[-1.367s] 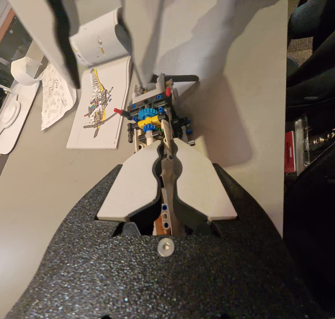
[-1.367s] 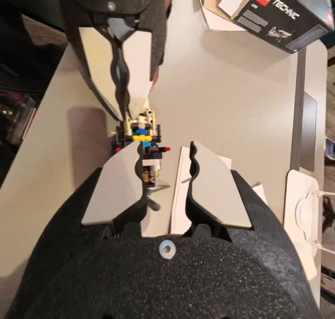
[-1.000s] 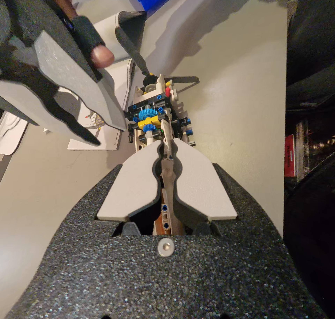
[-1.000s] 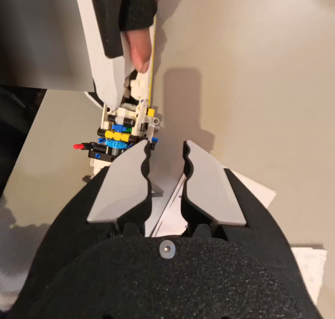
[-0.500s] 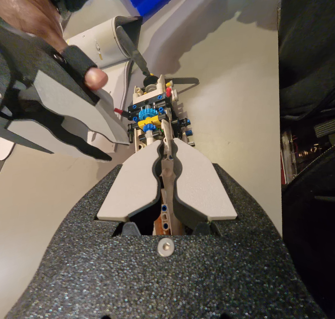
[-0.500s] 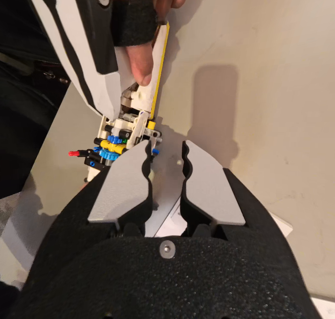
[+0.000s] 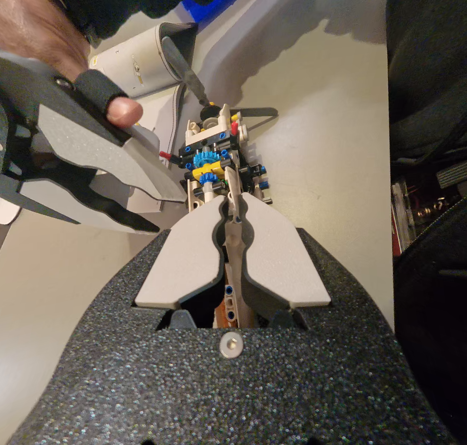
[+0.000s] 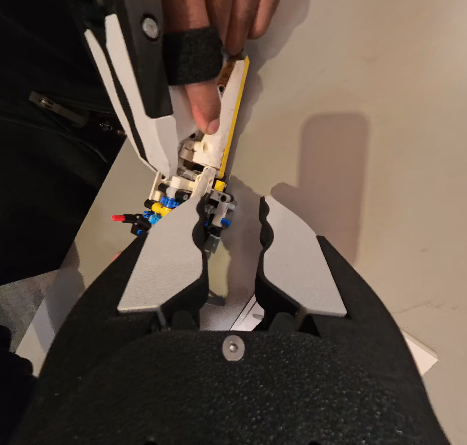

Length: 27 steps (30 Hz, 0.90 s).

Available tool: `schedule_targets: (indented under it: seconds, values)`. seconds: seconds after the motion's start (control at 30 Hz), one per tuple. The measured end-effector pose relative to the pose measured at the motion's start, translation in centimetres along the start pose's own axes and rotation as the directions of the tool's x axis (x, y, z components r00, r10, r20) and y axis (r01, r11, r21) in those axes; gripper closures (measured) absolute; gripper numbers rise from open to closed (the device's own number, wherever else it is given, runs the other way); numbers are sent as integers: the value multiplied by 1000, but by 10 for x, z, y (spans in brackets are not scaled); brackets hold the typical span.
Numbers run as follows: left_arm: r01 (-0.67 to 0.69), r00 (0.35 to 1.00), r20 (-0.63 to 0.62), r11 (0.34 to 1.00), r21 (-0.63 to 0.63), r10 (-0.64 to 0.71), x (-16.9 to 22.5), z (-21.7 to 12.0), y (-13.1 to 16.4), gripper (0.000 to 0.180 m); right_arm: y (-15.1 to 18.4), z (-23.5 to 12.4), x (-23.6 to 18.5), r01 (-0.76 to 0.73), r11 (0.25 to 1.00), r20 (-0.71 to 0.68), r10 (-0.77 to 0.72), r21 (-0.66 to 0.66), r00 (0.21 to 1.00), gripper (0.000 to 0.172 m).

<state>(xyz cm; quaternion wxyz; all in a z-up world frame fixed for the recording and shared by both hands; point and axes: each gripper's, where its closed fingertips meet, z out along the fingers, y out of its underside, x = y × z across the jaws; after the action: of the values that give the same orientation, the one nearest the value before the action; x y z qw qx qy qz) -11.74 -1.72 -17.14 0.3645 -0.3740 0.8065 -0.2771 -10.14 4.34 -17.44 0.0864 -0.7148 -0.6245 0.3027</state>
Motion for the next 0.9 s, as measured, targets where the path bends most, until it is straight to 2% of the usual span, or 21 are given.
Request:
schedule_targets:
  seconds: [0.03, 0.13, 0.27, 0.4, 0.53, 0.9]
  values:
    - [-2, 1000, 1, 1000, 0, 2, 0, 0, 0, 171, 0, 2, 2, -7, 1000, 1, 7, 0, 1000, 132]
    - [-2, 1000, -4, 1000, 6, 2, 2, -1, 0, 171, 7, 12, 9, -9, 999, -10, 9, -45, 1000, 137]
    - [-2, 1000, -10, 1000, 13, 3, 4, -2, 0, 171, 5, 13, 10, -13, 1000, -3, 13, -2, 1000, 132]
    - [-2, 1000, -10, 1000, 11, 2, 4, -3, 1, 171, -7, -3, 5, -13, 990, 19, 11, 139, 1000, 132]
    - [-8, 1000, -22, 1000, 18, 8, 5, -3, 0, 171, -1, 2, -8, 0, 994, 90, -10, 109, 996, 132]
    - [-13, 1000, -19, 1000, 16, 14, 5, -3, 0, 171, -2, 9, -5, -29, 988, 151, 6, 150, 989, 133]
